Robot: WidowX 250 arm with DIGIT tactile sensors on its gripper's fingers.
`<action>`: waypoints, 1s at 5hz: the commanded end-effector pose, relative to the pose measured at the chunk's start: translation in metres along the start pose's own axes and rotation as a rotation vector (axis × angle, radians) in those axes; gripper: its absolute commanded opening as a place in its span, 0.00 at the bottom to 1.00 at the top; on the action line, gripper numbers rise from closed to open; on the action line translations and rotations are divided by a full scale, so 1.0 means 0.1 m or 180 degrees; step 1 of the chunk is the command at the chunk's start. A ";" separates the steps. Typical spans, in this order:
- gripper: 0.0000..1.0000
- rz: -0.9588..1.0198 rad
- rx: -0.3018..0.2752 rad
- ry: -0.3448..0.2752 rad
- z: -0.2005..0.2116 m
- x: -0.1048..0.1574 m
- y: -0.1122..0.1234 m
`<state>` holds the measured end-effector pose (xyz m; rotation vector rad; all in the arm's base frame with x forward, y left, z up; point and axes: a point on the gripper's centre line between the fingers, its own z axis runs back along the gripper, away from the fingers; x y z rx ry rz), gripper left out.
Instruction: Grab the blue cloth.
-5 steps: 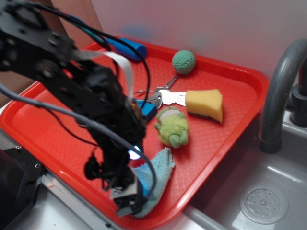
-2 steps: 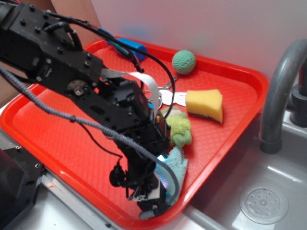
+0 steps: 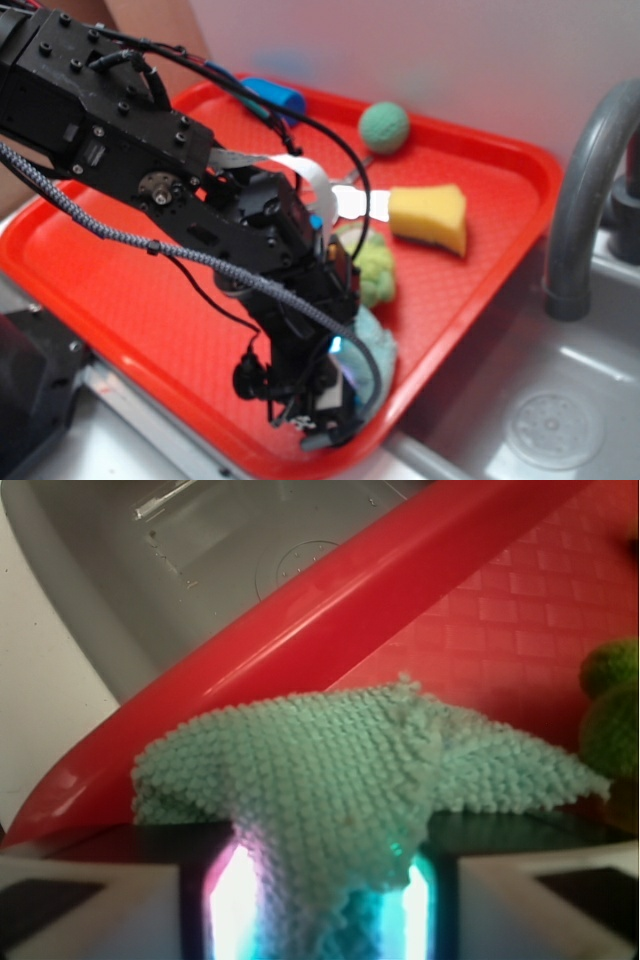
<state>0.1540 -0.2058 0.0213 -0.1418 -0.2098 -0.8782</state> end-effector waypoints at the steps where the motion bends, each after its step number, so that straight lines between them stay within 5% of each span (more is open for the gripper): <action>1: 0.00 0.0767 0.0071 0.0255 0.46 -0.15 0.11; 2: 0.00 0.1556 0.0207 0.0330 1.01 -0.34 0.48; 3: 0.00 0.2308 0.0570 0.0470 1.44 -0.56 0.79; 5: 0.00 0.3821 0.0731 0.0074 2.45 -1.06 1.12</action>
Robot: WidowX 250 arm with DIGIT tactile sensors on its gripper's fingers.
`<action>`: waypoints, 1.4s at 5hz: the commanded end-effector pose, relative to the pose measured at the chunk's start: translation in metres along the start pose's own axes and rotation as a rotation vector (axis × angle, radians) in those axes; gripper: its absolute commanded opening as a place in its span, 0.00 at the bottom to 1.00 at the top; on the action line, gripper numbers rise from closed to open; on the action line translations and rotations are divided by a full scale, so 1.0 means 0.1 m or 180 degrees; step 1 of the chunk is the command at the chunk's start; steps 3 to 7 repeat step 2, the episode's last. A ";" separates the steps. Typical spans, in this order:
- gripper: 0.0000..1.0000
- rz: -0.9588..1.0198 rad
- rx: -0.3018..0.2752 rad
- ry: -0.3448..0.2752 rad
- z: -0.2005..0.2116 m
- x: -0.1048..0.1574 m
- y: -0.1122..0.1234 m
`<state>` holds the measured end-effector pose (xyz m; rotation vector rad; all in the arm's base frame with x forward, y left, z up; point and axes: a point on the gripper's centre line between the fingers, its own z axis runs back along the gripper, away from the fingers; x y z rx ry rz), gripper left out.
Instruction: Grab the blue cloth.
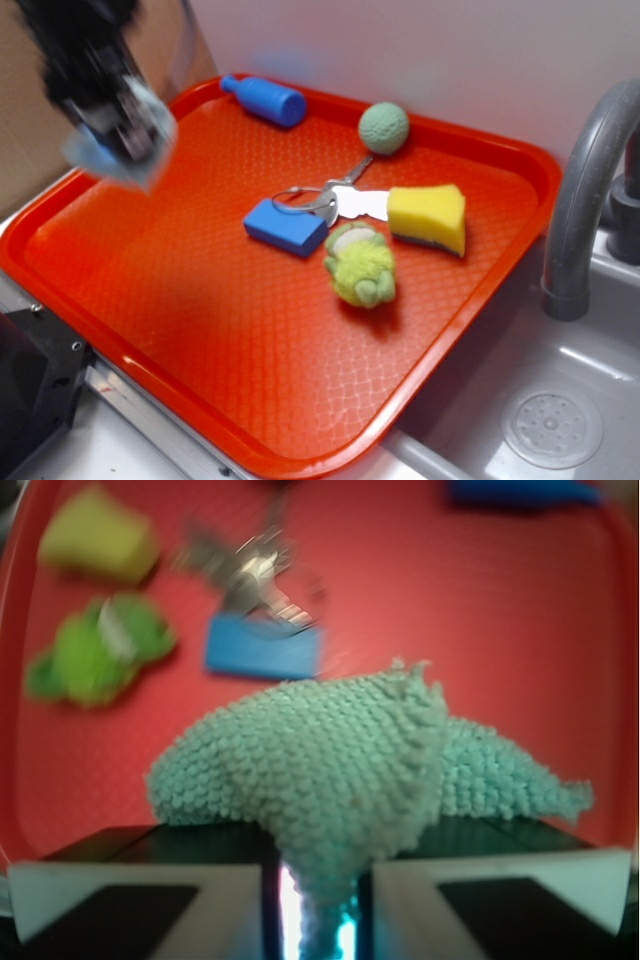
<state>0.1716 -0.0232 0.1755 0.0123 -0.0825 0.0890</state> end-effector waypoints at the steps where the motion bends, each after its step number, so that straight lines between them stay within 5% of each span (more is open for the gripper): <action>1: 0.00 0.0910 -0.0052 -0.0261 0.56 -0.20 0.29; 7: 0.00 0.0764 -0.0026 -0.0243 0.44 -0.16 0.24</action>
